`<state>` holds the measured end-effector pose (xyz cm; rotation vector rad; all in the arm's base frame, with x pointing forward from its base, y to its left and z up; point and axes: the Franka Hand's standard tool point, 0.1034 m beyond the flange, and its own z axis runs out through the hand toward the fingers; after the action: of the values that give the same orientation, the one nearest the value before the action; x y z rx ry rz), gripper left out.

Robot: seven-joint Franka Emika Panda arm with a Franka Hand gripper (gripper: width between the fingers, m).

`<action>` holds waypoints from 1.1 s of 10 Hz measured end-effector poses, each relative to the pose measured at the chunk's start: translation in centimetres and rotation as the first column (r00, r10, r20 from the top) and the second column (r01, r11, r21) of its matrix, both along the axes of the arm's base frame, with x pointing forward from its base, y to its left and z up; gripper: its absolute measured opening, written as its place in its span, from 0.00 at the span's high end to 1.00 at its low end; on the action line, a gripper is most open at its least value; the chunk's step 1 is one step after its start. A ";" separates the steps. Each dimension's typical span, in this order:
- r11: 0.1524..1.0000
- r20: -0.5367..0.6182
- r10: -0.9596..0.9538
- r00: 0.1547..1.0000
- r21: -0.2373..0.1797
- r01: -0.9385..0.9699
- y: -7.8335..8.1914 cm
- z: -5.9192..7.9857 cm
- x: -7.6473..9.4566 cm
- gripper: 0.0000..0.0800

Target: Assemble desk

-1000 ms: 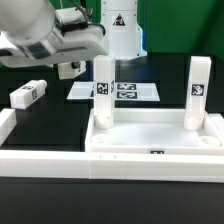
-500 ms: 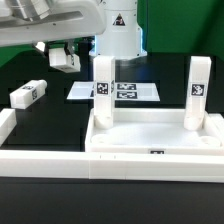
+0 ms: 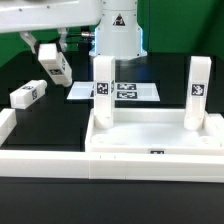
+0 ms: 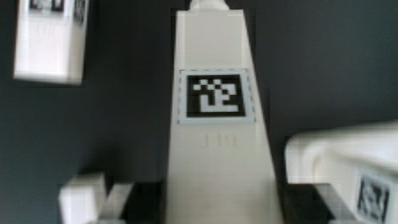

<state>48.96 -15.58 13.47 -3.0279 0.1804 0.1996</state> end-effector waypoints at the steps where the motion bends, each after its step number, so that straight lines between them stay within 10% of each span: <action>1: 1.000 0.053 -0.004 0.999 -0.022 0.005 -0.3 -0.2 0.1 0.64; 4: 0.997 0.183 -0.015 0.983 -0.074 0.029 -1.0 -0.4 0.3 0.64; 8: 0.996 0.201 0.062 0.978 -0.074 -0.048 1.6 1.3 6.5 0.64; 11: 0.996 0.196 0.058 0.979 -0.072 -0.044 1.5 1.1 6.2 0.64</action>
Offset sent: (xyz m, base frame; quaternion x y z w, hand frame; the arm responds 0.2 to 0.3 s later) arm 0.0000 0.0000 0.0000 0.0000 0.1938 0.0000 0.9810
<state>55.11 -14.08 14.58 -3.0961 0.0949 -0.1062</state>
